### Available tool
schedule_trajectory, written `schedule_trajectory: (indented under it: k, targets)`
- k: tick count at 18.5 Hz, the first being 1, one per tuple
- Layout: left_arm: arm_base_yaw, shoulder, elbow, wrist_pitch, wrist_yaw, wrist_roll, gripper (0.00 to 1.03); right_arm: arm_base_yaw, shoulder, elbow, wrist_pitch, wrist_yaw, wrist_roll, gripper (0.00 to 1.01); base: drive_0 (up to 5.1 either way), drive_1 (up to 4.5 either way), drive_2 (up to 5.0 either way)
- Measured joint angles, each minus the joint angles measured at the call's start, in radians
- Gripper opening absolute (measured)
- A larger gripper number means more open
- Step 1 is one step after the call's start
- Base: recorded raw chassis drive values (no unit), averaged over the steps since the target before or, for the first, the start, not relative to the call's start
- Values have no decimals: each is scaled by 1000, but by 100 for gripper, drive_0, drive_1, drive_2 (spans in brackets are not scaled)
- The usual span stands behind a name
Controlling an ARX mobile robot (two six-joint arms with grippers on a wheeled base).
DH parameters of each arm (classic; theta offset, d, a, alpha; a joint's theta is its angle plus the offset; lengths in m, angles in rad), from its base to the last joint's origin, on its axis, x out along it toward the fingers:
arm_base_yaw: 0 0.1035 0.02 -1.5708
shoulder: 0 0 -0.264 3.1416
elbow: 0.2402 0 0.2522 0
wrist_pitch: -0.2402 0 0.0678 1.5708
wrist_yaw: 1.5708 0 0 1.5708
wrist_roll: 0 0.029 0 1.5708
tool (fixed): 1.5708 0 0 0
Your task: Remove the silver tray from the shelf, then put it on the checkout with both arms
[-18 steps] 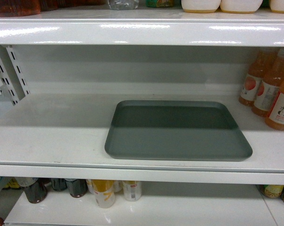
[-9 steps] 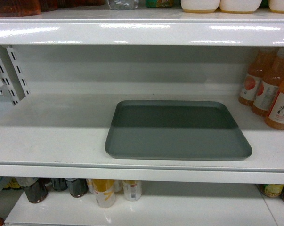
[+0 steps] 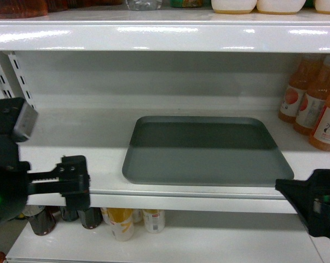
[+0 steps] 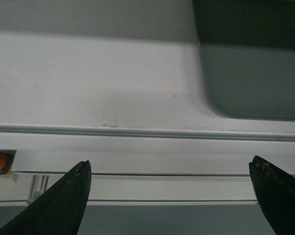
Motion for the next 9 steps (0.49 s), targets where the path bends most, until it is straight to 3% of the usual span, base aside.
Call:
schedule_trajectory:
  k: [6, 9]
  targets:
    - [-26, 298, 329, -71, 11, -34, 98, -75, 335, 319, -37, 74, 119, 98, 0, 0, 0]
    - [-27, 383, 475, -128, 16, -42, 98, -84, 418, 446, -80, 119, 146, 98, 0, 0, 0]
